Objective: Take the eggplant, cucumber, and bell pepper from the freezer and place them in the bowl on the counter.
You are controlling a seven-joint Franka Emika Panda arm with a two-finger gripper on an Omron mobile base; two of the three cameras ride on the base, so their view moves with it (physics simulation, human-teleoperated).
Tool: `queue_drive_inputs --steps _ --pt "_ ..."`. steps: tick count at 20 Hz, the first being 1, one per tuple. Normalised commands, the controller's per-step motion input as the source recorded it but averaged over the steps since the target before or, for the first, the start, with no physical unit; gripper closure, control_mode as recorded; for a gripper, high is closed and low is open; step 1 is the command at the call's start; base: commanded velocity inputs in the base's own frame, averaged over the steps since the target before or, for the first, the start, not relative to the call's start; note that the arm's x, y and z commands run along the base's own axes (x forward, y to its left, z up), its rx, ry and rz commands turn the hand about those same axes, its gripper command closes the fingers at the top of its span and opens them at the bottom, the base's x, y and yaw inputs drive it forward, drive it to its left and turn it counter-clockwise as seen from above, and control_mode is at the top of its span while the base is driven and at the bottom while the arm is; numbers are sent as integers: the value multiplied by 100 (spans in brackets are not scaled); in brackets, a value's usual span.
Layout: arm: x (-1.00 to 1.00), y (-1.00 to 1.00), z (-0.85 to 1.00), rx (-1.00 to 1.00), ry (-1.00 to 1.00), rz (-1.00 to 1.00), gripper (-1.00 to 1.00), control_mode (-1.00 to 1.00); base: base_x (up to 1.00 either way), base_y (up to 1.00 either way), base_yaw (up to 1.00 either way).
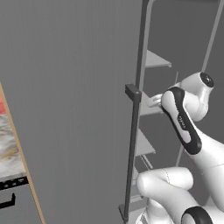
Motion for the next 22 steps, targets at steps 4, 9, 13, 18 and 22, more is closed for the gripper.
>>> queue_drive_inputs --steps 4,9,13,18,22 --pt "40 0 -12 0 -2 4 -100 -100 0 0 0" --pt "41 0 -8 0 -1 3 -100 -100 0 0 0" --pt "23 0 0 0 0 2 -100 -100 0 0 0" --pt "20 -1 0 0 0 1 -100 -100 0 0 0" --pt "36 0 -11 0 0 0 -100 -100 0 0 0"
